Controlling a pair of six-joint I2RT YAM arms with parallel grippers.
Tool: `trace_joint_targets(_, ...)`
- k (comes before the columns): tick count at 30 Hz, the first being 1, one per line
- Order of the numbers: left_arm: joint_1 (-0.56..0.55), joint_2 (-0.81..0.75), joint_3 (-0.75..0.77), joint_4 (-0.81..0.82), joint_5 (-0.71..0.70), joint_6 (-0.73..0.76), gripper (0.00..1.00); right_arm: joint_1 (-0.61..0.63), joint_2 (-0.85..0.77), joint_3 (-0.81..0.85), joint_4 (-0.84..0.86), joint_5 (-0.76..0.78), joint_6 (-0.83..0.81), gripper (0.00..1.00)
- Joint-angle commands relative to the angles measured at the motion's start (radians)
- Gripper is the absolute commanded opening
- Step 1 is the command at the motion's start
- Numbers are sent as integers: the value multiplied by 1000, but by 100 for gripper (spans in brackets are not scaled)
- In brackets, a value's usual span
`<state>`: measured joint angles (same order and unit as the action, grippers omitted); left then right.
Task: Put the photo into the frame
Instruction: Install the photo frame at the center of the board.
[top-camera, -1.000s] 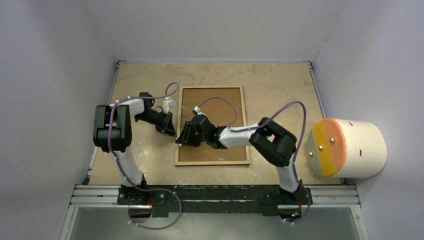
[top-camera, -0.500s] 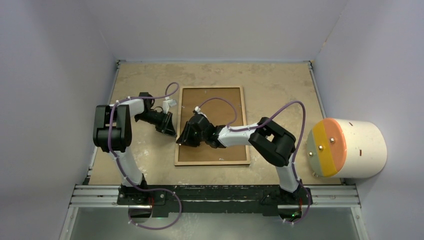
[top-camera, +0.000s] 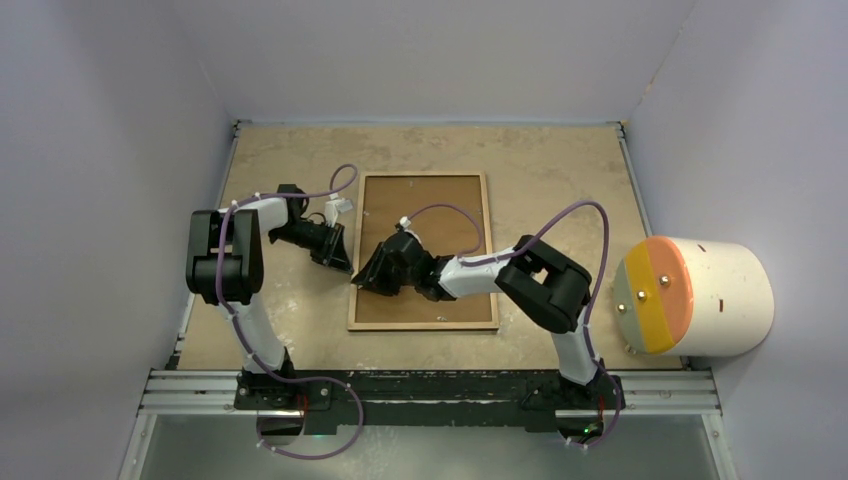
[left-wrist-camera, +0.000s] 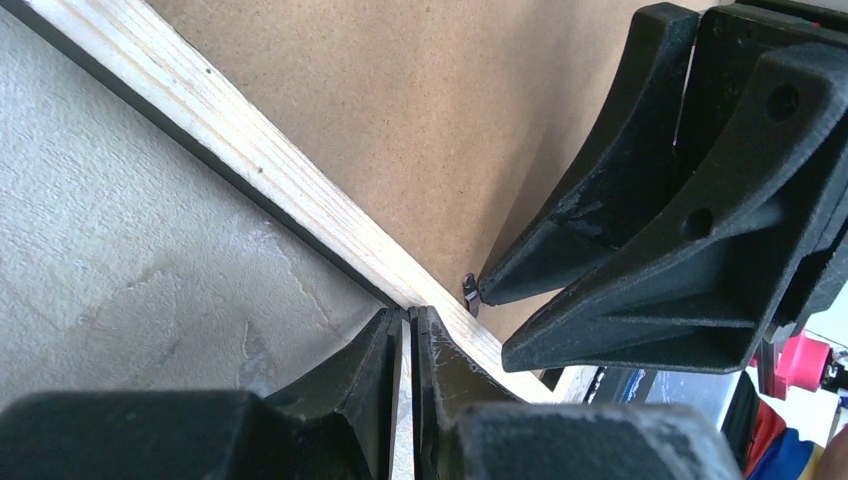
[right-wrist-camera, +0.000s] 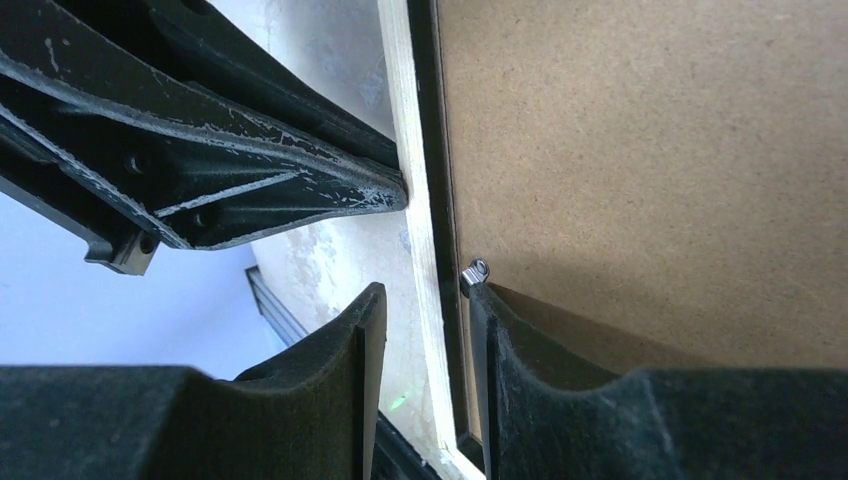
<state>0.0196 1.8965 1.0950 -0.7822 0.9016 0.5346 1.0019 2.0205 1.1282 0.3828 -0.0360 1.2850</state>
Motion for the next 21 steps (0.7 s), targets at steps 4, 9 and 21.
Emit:
trace_joint_targets(4,-12,-1,6,32,22,15,11,7,-16,-36,226,16,177,38)
trace_joint_targets(9,-12,-7,15,11,12,27,10,-21,-73,-36,226,5,168,42)
trace_joint_targets(21,-12,-65,73,-71,-117,163,11,-448,-326,-2,-216,85,-264,74)
